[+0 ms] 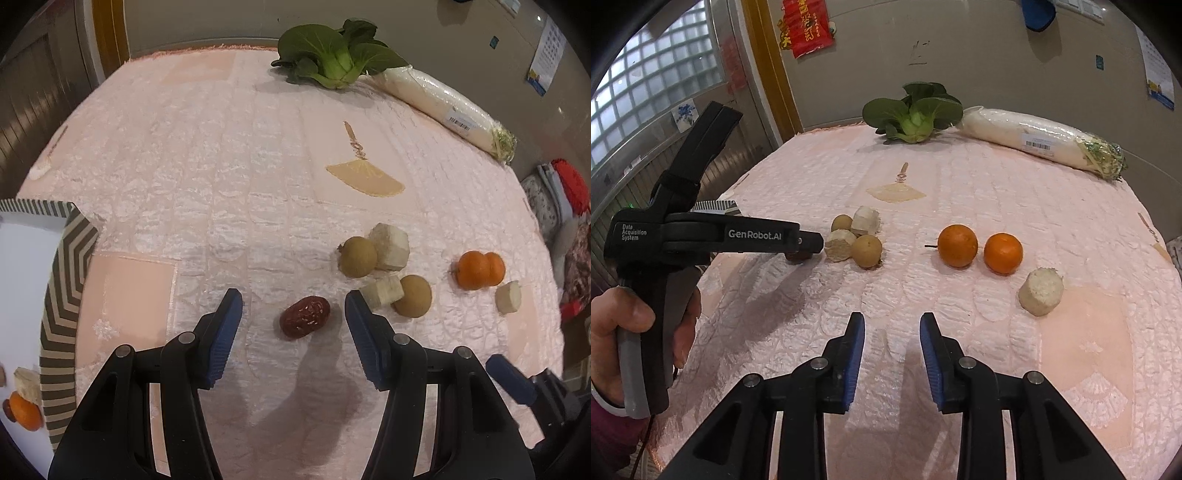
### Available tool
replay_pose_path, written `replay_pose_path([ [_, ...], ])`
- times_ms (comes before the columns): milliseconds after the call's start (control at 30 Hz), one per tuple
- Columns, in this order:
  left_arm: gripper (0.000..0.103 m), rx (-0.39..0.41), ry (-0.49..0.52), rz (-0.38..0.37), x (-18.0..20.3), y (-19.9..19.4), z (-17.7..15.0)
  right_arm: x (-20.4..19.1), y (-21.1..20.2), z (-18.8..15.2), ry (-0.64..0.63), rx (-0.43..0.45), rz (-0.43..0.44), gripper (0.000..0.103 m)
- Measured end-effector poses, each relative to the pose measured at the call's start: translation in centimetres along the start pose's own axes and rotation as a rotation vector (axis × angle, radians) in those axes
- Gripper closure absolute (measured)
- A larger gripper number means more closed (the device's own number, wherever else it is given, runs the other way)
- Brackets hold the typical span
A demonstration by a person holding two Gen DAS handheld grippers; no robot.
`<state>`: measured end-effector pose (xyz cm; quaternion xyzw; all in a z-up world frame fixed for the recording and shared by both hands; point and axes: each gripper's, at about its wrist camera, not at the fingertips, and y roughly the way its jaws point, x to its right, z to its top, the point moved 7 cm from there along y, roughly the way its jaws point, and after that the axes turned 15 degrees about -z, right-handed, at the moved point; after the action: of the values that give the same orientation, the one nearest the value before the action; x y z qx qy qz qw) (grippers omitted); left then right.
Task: Organize fruits
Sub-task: 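Move both open grippers back toward the remaining fruits on the quilt, then grasp a red date with the left gripper while the right gripper grasps a brown round fruit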
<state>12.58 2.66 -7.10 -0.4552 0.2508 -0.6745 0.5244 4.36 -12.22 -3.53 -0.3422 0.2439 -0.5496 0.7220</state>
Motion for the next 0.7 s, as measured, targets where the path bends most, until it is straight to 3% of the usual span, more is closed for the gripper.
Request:
replay_pose_path([
  [67,0.049,0.004,0.012,0.004,0.0,0.0,-0.2,-0.2,0.1,0.1,-0.004,0.0,0.007,0.073],
  [133,0.068,0.008,0.029,0.017,-0.1,-0.2,-0.3,-0.5,0.2,0.2,-0.01,0.0,0.011,0.073],
  [200,0.078,0.005,0.017,-0.002,-0.3,-0.2,-0.4,-0.7,0.3,0.5,-0.017,0.002,0.01,0.073],
  [467,0.078,0.015,0.018,-0.022,-0.2,-1.6,-1.3,-2.8,2.1,2.5,-0.079,0.011,0.058,0.073],
  [700,0.078,0.027,0.05,-0.024,0.4,-2.8,-1.7,-4.1,5.5,4.2,-0.184,-0.004,0.029,0.073],
])
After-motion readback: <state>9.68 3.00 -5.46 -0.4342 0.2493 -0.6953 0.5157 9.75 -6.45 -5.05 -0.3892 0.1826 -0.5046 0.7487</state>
